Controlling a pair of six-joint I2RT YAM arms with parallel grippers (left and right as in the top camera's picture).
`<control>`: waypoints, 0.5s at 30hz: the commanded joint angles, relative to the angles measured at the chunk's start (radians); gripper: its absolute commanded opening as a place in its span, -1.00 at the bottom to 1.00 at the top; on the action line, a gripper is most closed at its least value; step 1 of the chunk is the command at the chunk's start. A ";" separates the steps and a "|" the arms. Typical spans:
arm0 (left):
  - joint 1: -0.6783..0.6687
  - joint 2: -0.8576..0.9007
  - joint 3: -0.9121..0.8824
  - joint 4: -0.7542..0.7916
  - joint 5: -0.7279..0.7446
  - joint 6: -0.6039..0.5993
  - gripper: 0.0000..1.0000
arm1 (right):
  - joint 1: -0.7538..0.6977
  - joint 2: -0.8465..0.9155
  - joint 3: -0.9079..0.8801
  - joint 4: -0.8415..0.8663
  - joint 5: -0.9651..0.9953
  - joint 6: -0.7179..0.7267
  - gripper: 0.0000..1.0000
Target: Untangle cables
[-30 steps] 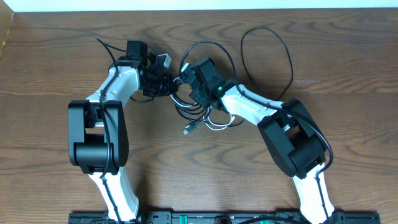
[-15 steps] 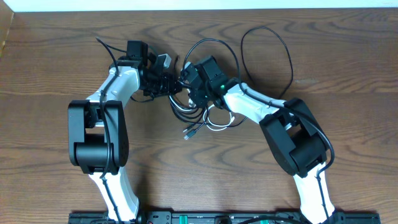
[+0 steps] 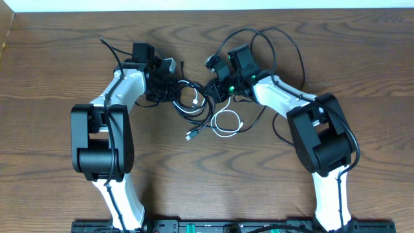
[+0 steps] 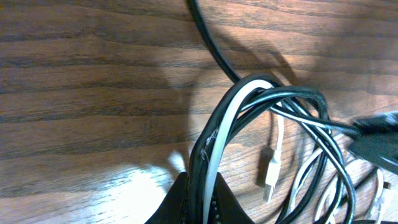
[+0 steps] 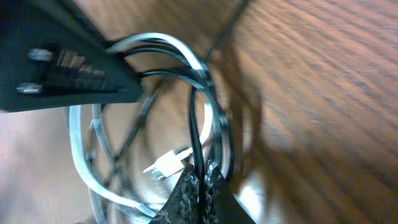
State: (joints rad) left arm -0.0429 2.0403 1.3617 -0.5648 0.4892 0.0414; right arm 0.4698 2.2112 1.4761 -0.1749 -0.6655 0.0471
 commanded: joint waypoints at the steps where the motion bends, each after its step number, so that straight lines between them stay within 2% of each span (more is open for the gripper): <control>1: 0.004 0.013 -0.012 0.002 -0.031 0.010 -0.85 | -0.008 -0.046 0.002 0.000 -0.193 0.027 -0.98; 8: 0.004 0.013 -0.012 0.002 -0.031 0.010 -0.85 | -0.021 -0.053 0.002 0.019 -0.486 -0.038 -0.98; 15: 0.004 0.013 -0.012 0.006 -0.031 0.010 -0.85 | -0.042 -0.108 0.002 0.001 -0.531 -0.056 -0.98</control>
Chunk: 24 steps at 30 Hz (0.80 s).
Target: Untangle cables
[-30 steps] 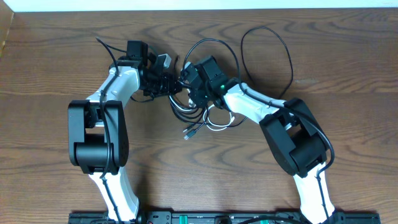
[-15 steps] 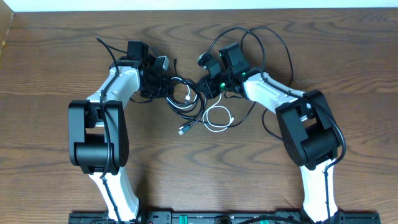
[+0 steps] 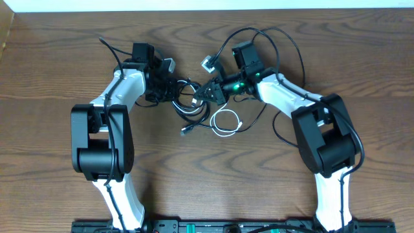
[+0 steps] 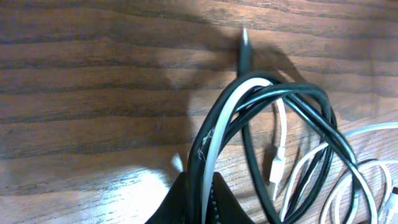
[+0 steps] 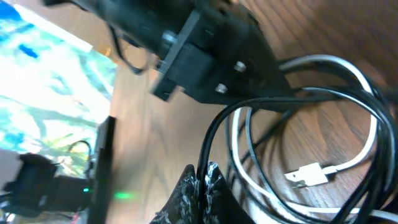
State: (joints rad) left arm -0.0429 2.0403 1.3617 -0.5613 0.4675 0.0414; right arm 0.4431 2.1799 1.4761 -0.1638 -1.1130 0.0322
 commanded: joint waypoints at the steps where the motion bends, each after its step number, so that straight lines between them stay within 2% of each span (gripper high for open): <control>1: 0.004 0.013 -0.012 0.003 -0.010 0.010 -0.85 | -0.016 -0.090 0.002 -0.016 -0.083 -0.050 -0.98; 8: 0.004 0.013 -0.012 0.003 -0.010 0.009 -0.85 | -0.018 -0.198 0.002 -0.060 0.013 -0.056 -0.98; 12: 0.004 0.013 -0.012 0.003 -0.010 0.009 -0.85 | -0.019 -0.260 0.002 -0.145 0.299 -0.034 -0.98; 17: 0.004 0.013 -0.012 0.003 -0.009 0.009 -0.85 | -0.019 -0.271 0.002 -0.242 0.663 0.146 -0.98; 21: 0.004 0.013 -0.012 0.003 -0.009 0.009 -0.85 | -0.013 -0.270 0.001 -0.388 0.843 0.313 -0.98; 24: 0.004 0.013 -0.012 0.003 -0.009 0.009 -0.85 | -0.006 -0.270 0.001 -0.482 0.887 0.365 -0.98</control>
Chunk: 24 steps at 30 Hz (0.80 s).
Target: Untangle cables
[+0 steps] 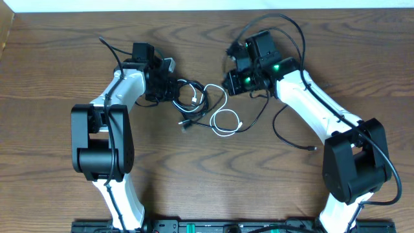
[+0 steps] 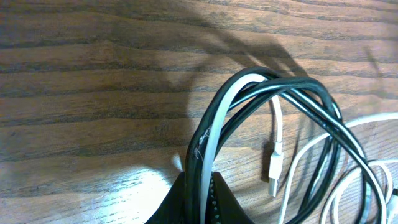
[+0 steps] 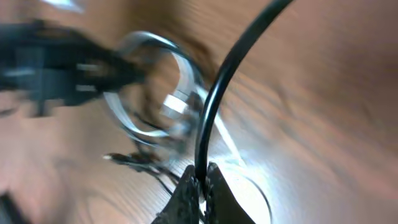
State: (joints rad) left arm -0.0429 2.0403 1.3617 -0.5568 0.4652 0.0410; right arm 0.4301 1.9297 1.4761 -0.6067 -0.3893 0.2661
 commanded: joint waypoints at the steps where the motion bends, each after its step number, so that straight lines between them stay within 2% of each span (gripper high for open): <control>1: 0.004 0.013 -0.012 -0.001 -0.007 0.010 -0.85 | 0.010 -0.020 0.001 -0.063 0.163 0.131 -0.98; 5: 0.004 0.013 -0.012 0.001 -0.006 0.010 -0.85 | 0.012 -0.020 0.001 -0.124 0.163 0.125 -0.52; 9: 0.004 0.013 -0.012 0.000 -0.006 0.010 -0.85 | 0.012 -0.020 0.001 -0.144 0.164 0.023 -0.08; 12: 0.004 0.012 -0.012 -0.003 -0.006 0.010 -0.85 | 0.011 -0.021 0.002 -0.153 0.174 0.008 0.07; 14: 0.004 0.012 -0.012 -0.003 -0.002 0.010 -0.85 | 0.010 -0.021 0.012 -0.153 0.169 -0.016 0.05; 16: 0.004 0.012 -0.011 -0.003 0.036 0.026 -0.85 | 0.010 -0.021 0.030 -0.145 0.143 -0.063 -0.06; 18: 0.004 0.011 -0.011 -0.007 0.149 0.108 -0.85 | 0.010 -0.021 0.049 -0.135 0.090 -0.111 -0.19; 22: 0.005 0.011 -0.011 -0.028 0.414 0.245 -0.85 | 0.010 -0.021 0.061 -0.052 0.021 -0.201 -0.60; 24: 0.005 0.011 -0.011 -0.043 0.536 0.307 -0.85 | 0.010 -0.020 0.061 0.004 0.021 -0.225 -0.65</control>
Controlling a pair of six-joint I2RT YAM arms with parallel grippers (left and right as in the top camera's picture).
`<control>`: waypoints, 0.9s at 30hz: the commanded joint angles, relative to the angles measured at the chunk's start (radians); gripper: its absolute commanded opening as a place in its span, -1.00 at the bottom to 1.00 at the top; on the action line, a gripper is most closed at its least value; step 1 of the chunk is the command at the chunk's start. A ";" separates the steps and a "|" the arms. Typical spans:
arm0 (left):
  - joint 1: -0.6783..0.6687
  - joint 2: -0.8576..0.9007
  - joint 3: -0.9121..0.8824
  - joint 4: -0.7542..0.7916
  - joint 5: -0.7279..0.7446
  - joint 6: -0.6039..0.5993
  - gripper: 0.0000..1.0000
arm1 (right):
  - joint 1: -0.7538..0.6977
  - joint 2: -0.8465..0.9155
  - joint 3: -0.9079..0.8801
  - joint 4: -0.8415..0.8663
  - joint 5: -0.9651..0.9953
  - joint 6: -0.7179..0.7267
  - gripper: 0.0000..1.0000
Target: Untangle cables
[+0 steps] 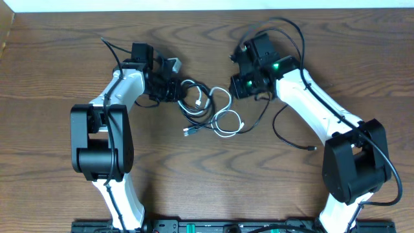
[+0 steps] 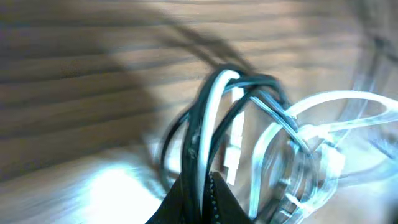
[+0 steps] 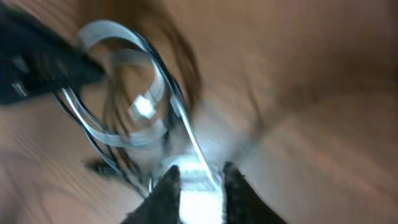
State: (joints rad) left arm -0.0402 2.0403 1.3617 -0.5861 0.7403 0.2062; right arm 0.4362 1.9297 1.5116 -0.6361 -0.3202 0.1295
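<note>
A tangle of black and white cables [image 1: 196,101] lies on the wooden table between the arms. My left gripper [image 1: 169,89] is shut on a bundle of black and white strands [image 2: 208,118] at the tangle's left edge, and the jaws [image 2: 202,182] pinch them tight. My right gripper [image 1: 237,85] hovers just right of the tangle, and in the blurred wrist view it [image 3: 198,179] is open with nothing between the fingers. A white loop [image 1: 226,122] trails from the tangle's lower right. A black cable [image 1: 289,29] arcs behind the right arm.
The black cable's free end [image 1: 314,148] lies on the table at the right. A plug end [image 1: 187,132] sticks out below the tangle. The table's far edge [image 1: 207,9] runs along the top.
My right gripper was shut on a black cable and is now open, the cable let go. The left gripper, still shut, has shifted a little right with the tangle.
Both grippers were shut on strands at the tangle, close together. Then the right one held a black cable beside the tangle. Then it was up and to the right with that cable drawn out. Now it is open, and the left still grips its bundle.
</note>
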 commanded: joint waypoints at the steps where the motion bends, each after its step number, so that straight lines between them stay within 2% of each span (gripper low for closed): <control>1: 0.003 0.011 -0.011 -0.019 0.294 0.158 -0.85 | 0.004 -0.020 0.025 0.052 -0.049 -0.102 -0.65; 3: 0.009 0.011 -0.011 -0.019 0.332 0.160 -0.85 | 0.004 -0.020 0.025 0.083 -0.049 -0.110 -0.50; 4: 0.016 0.011 -0.011 -0.019 0.348 0.160 -0.85 | 0.004 -0.018 0.025 0.088 -0.049 -0.110 -0.32; 6: 0.025 0.011 -0.011 -0.019 0.357 0.160 -0.85 | 0.008 -0.013 0.025 0.087 -0.048 -0.109 -0.14; 8: 0.034 0.011 -0.011 -0.019 0.356 0.159 -0.85 | 0.011 -0.006 0.022 0.087 -0.048 -0.109 -0.02; 12: 0.040 0.011 -0.011 -0.027 0.354 0.159 -0.85 | 0.011 0.021 0.022 0.088 -0.048 -0.109 -0.05; 13: 0.040 0.011 -0.011 -0.027 0.346 0.159 -0.85 | 0.011 0.032 0.022 0.092 -0.049 -0.108 -0.13; 14: 0.040 0.011 -0.011 -0.027 0.338 0.159 -0.85 | 0.011 0.044 0.022 0.098 -0.049 -0.108 -0.29; 16: 0.040 0.011 -0.011 -0.027 0.322 0.156 -0.84 | 0.011 0.069 0.022 0.112 -0.048 -0.094 -0.40; 17: 0.040 0.011 -0.011 -0.027 0.312 0.155 -0.78 | 0.011 0.079 0.022 0.119 -0.049 -0.076 -0.43; 18: 0.040 0.011 -0.011 -0.026 0.305 0.155 -0.49 | 0.011 0.093 0.022 0.127 -0.049 -0.045 -0.48; 20: 0.040 0.011 -0.011 -0.027 0.306 0.140 0.36 | 0.011 0.109 0.022 0.139 -0.050 -0.013 -0.49; 21: 0.040 0.010 -0.007 -0.027 0.306 0.112 0.50 | 0.011 0.115 0.022 0.145 -0.050 -0.010 -0.50; 23: 0.040 0.005 0.000 -0.030 0.306 0.081 0.50 | 0.011 0.118 0.022 0.151 -0.053 -0.010 -0.50; 27: 0.039 -0.028 0.004 -0.039 0.304 0.081 0.29 | 0.011 0.118 0.022 0.162 -0.053 -0.010 -0.49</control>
State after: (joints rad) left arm -0.0017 2.0403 1.3617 -0.6209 1.0409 0.3054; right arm 0.4381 2.0510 1.5211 -0.4812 -0.3645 0.1001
